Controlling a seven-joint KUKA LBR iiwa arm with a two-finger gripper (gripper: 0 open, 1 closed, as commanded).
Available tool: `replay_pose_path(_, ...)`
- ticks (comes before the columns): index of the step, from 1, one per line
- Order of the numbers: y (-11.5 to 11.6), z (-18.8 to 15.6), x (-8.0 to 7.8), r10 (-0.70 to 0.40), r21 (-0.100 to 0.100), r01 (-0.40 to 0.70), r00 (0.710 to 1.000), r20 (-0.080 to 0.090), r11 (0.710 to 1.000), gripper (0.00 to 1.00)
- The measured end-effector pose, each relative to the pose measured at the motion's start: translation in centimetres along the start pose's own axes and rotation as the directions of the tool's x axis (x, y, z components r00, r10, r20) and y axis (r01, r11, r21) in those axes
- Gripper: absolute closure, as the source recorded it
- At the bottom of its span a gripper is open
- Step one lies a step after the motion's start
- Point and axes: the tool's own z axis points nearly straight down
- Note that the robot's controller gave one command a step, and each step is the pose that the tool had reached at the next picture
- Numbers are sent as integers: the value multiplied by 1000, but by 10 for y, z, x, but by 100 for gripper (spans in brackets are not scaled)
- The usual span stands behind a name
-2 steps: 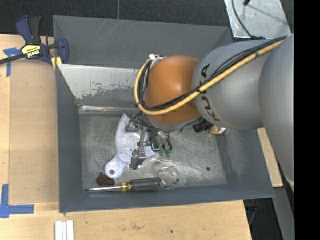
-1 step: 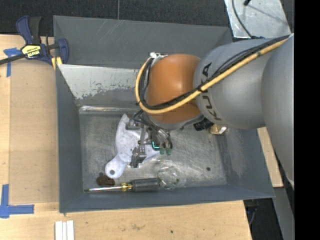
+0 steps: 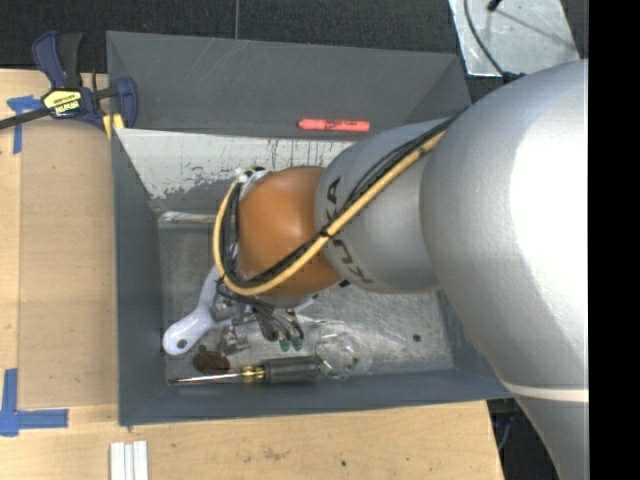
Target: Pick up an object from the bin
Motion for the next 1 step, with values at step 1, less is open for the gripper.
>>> replay_pose_path(1, 2, 4, 2, -2, -3, 2, 1000, -5, 1000, 0)
